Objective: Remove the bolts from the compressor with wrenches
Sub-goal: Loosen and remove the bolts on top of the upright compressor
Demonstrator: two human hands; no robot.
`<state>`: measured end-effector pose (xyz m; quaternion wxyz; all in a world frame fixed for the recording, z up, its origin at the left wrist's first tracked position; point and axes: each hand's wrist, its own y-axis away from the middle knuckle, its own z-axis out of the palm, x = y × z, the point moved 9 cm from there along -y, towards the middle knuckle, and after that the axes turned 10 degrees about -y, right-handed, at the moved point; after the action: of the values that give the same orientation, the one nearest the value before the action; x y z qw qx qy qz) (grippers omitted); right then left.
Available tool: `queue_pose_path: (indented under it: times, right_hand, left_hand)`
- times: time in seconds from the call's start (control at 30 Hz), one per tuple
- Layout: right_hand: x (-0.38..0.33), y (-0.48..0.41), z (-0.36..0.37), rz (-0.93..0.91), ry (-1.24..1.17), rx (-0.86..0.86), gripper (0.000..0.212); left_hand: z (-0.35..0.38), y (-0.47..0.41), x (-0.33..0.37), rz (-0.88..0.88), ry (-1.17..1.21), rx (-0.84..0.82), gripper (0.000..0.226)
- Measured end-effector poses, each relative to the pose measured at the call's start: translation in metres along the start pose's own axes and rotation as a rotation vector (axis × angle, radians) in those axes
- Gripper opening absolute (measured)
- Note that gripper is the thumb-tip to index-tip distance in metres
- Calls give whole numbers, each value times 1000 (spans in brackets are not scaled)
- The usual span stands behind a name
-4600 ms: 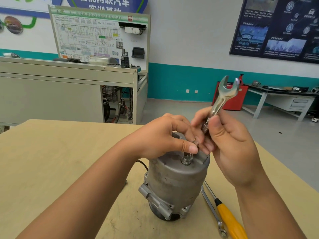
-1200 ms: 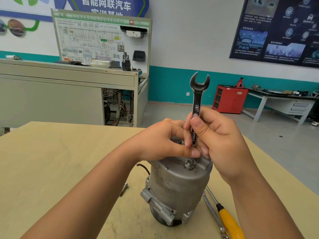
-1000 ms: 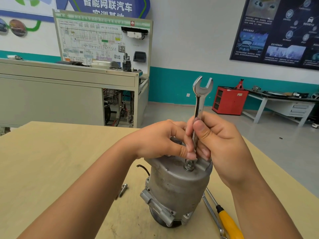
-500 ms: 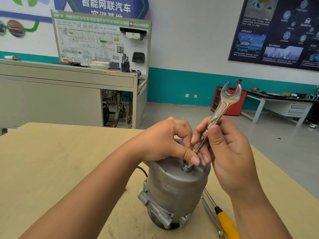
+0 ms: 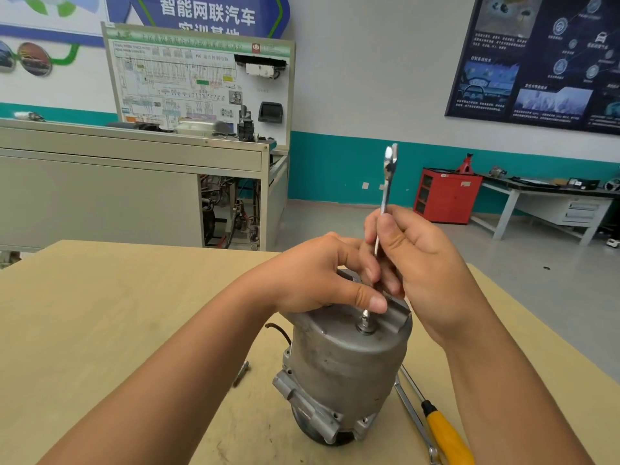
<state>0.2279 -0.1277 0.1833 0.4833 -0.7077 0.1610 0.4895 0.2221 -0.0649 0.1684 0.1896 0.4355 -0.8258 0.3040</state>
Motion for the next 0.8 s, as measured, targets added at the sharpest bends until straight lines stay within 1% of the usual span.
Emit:
queue_pose_path:
  times: [0.07,0.1,0.23,0.27,0.33,0.47,0.6,0.7,0.8]
  right_hand:
    - [1,2,4,-2,1,-12,24]
    - [1,3,3,-7,-6,-2,22]
    - [-2,10,-3,-21,-42,39,22]
    - [-4,12,-3,-22,-50,35,23]
    - [-7,13,-2,-24,-39,31,24]
    - [-15,9,-7,-79,42,77,28]
    - [-14,7,-3,-60,157,32,31]
    - [-11,7,-2,-51,183,7,32]
    - [-12,7,-1,-62,187,-15,32]
  left_hand:
    - [-1,-1,-1,16,31,32,36]
    - [0,-1,-1,27,31,37,36]
    - [0,1,-2,25,-21,58,18]
    - [-2,2,-1,25,-19,64,18]
    - [-3,3,2,23,-6,68,21]
    - [-6,1,6,17,-14,91,30]
    - [-6,0,6,4,-37,101,31]
    - [-6,2,5,8,-31,105,37]
    - [-7,2,5,4,-50,115,38]
